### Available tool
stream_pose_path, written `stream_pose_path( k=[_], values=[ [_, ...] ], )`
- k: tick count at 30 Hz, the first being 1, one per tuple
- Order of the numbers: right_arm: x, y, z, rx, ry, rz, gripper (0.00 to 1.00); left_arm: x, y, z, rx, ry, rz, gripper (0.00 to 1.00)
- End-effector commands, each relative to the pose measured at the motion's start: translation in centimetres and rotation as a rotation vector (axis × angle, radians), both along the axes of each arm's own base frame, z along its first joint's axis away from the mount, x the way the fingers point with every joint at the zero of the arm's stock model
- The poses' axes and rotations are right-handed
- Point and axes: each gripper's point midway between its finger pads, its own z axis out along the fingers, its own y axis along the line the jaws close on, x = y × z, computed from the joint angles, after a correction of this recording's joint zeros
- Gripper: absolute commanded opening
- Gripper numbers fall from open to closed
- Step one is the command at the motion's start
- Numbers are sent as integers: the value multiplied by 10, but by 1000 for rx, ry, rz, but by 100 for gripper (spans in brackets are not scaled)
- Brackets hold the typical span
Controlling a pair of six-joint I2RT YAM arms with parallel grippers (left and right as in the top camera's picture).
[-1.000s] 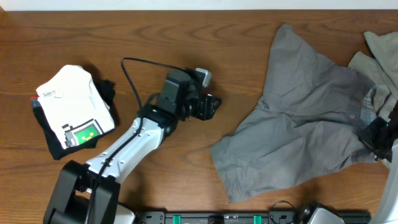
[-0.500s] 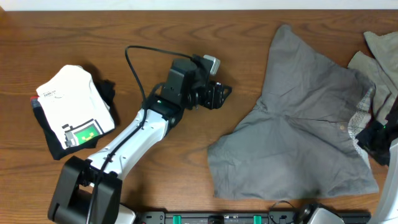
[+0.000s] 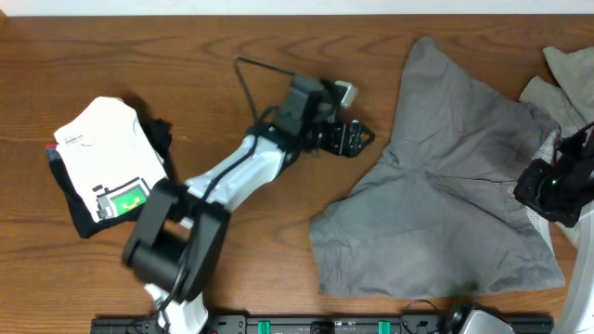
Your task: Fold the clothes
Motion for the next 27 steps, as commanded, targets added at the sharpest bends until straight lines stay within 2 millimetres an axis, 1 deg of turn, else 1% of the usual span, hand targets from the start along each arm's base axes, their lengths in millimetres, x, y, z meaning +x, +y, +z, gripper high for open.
stream_pose_path(
  k=[1,5,8,12,15,18,20,22,27],
  values=[
    [0,4,5,-5,-5,46,24,9,-22,13,-53,49,-58,79],
    [-5,6,3,2,16,45,24,27,-38,6,-51,101,-81,80],
    [-7,7,3,6,26,50,24,39,-51,-3,-49,113,-93,80],
    [-10,8,2,9,37,61,24,50,-67,-22,-46,117,-106,80],
    [-11,9,2,12,44,62,24,53,-73,-38,-41,124,-111,79],
    [-12,9,2,14,47,62,23,53,-79,-55,-39,129,-119,79],
    [-12,10,2,14,47,62,23,51,-83,-62,-38,128,-126,78],
    [-12,10,2,14,47,62,23,48,-89,-67,-42,121,-138,74],
    [-14,10,1,18,53,63,22,38,-109,-73,-58,97,-172,70]
  ],
)
